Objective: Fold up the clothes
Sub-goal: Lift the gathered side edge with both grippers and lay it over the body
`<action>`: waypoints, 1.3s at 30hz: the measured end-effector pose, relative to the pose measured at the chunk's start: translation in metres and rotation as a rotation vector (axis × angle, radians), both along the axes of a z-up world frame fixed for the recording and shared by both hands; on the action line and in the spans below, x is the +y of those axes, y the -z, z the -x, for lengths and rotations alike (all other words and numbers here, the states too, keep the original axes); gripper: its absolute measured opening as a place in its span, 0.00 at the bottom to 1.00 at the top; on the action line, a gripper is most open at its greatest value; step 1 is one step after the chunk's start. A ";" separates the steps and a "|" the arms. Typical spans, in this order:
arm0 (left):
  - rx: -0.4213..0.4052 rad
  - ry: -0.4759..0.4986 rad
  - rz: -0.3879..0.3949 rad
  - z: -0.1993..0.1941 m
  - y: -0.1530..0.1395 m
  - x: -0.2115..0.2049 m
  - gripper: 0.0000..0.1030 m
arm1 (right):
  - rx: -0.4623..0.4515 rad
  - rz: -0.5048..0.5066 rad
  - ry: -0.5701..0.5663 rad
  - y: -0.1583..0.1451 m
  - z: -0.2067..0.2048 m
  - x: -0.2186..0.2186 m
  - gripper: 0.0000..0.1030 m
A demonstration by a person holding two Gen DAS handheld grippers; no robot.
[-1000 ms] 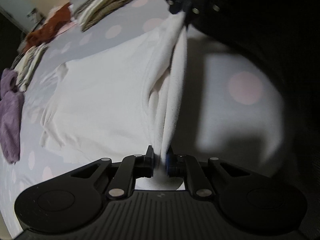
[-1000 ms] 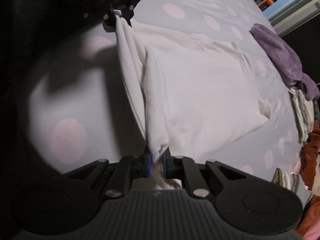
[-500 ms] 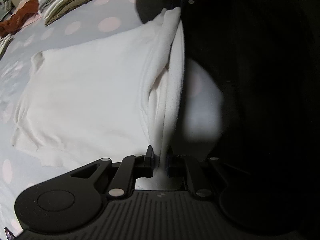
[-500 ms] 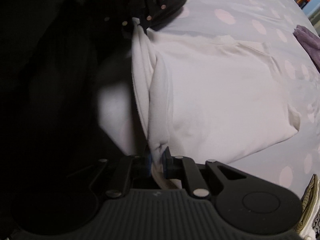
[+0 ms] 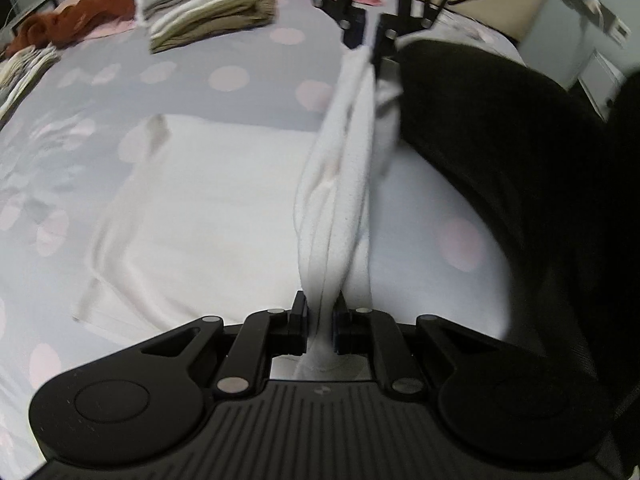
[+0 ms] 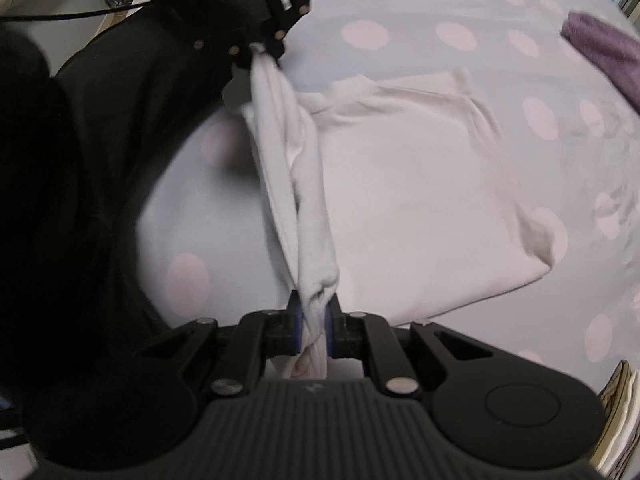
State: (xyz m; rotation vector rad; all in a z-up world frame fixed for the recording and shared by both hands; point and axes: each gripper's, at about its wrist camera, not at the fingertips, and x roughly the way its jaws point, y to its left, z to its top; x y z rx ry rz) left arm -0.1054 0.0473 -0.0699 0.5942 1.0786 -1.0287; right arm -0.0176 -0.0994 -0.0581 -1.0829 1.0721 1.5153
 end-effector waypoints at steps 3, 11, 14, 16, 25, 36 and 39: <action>0.019 -0.031 -0.006 -0.041 0.002 0.004 0.08 | -0.002 0.034 0.011 0.004 -0.040 0.021 0.11; 0.052 -0.099 -0.014 -0.115 0.010 0.021 0.08 | -0.012 0.072 0.020 0.014 -0.111 0.053 0.11; 0.068 -0.126 -0.014 -0.134 0.015 0.025 0.08 | -0.018 0.072 0.030 0.017 -0.124 0.057 0.11; 0.082 -0.139 -0.018 -0.146 0.019 0.026 0.08 | -0.025 0.073 0.036 0.021 -0.139 0.062 0.11; 0.173 -0.200 -0.028 -0.192 0.052 0.040 0.08 | -0.013 0.100 0.007 0.053 -0.173 0.082 0.12; 0.235 -0.209 -0.061 -0.216 0.081 0.039 0.10 | 0.035 0.159 -0.043 0.086 -0.188 0.091 0.12; 0.244 -0.211 -0.068 -0.217 0.085 0.040 0.10 | 0.041 0.153 -0.045 0.093 -0.190 0.091 0.12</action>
